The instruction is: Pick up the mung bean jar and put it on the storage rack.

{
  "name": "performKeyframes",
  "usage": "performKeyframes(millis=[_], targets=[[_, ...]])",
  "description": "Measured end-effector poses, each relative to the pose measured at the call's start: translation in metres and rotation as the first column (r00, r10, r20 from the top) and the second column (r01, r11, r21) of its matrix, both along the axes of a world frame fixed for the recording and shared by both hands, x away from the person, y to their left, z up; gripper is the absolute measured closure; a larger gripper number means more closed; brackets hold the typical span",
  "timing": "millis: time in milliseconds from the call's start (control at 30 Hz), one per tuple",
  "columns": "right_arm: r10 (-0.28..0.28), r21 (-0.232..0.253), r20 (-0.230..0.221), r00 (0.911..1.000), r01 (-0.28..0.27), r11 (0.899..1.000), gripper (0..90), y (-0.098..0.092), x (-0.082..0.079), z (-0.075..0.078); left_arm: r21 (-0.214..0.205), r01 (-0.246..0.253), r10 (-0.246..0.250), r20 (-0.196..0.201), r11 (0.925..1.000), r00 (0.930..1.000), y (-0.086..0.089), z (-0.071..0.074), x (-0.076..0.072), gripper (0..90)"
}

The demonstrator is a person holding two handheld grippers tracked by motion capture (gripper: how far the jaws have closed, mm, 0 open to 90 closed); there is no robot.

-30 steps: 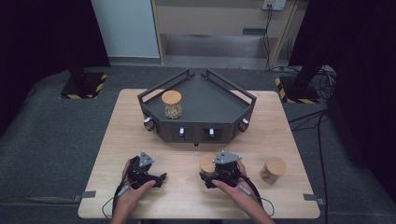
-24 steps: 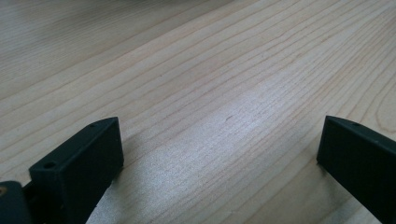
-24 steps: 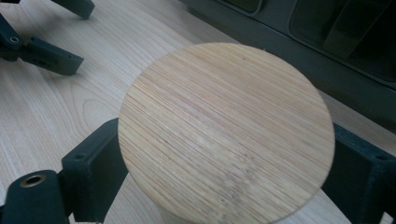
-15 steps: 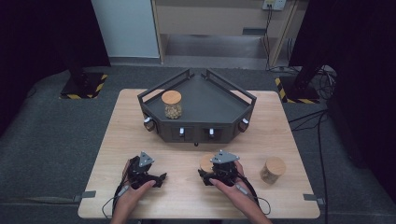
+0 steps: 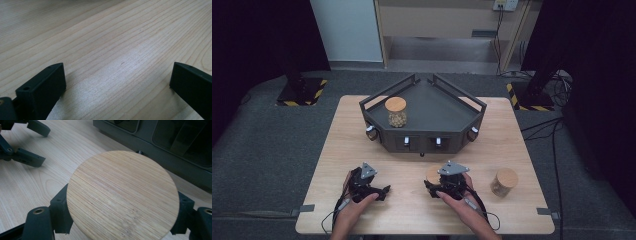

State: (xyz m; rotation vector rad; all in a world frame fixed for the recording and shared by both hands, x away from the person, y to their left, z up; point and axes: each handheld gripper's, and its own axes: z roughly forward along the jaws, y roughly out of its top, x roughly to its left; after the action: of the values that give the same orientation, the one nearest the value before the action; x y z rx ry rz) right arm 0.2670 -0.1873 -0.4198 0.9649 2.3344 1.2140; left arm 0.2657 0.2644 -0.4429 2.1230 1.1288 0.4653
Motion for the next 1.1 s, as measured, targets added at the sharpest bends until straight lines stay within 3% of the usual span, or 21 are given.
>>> performKeyframes(millis=[1100], targets=[[-0.001,-0.004,0.048,0.9989,0.001,1.0,25.3,0.001,-0.003,0.052,0.002,0.001,-0.001,-0.002,1.0,1.0,0.0,0.0,0.0,0.0]])
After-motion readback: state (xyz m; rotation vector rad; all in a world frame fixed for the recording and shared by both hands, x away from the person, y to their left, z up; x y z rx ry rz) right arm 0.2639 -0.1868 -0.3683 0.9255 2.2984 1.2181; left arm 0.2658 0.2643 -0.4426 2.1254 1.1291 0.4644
